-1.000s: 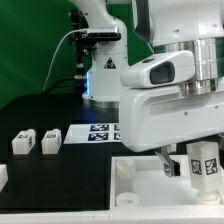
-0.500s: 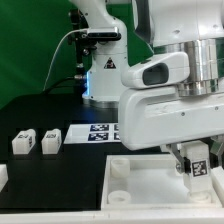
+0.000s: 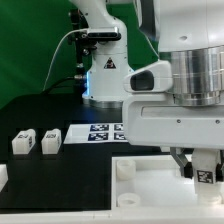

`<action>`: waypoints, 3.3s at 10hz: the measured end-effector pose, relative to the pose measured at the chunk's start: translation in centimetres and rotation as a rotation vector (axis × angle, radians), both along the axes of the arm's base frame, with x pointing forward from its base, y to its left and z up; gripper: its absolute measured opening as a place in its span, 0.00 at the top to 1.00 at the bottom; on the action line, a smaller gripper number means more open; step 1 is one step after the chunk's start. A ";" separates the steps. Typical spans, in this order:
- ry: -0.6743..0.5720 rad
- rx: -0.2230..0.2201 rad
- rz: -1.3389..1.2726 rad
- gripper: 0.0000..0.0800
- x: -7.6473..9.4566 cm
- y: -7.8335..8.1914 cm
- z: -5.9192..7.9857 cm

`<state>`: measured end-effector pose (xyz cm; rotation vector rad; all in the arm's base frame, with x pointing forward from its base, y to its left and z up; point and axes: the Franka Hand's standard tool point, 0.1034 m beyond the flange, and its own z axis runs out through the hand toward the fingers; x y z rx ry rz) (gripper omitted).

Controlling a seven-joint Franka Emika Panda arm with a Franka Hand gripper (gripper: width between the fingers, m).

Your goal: Assemble one leg

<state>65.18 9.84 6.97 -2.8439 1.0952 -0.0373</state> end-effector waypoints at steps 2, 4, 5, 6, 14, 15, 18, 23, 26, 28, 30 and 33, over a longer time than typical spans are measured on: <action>0.001 -0.012 -0.190 0.64 -0.3 -0.4 -0.1; 0.017 -0.023 -0.411 0.64 -0.8 -0.5 -0.1; 0.017 -0.033 -0.492 0.64 -1.0 -0.4 0.0; 0.017 -0.043 -0.600 0.64 -1.3 -0.3 0.1; 0.045 -0.045 -0.917 0.44 -2.1 0.8 -0.2; 0.044 -0.047 -0.898 0.28 -2.1 0.8 -0.2; 0.068 -0.070 -0.673 0.19 -2.4 1.7 0.0; 0.056 -0.109 -0.088 0.19 -2.4 1.6 0.1; -0.020 -0.159 0.361 0.19 -1.2 2.6 0.7; -0.032 -0.171 0.557 0.19 -1.0 2.2 0.8; -0.031 -0.171 0.556 0.34 -1.0 2.2 0.8; -0.031 -0.168 0.519 0.64 -1.0 2.2 0.8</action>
Offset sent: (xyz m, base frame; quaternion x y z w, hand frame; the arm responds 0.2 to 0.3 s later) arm -0.0086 0.0089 -0.0084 -0.0088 0.0122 0.2936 0.9558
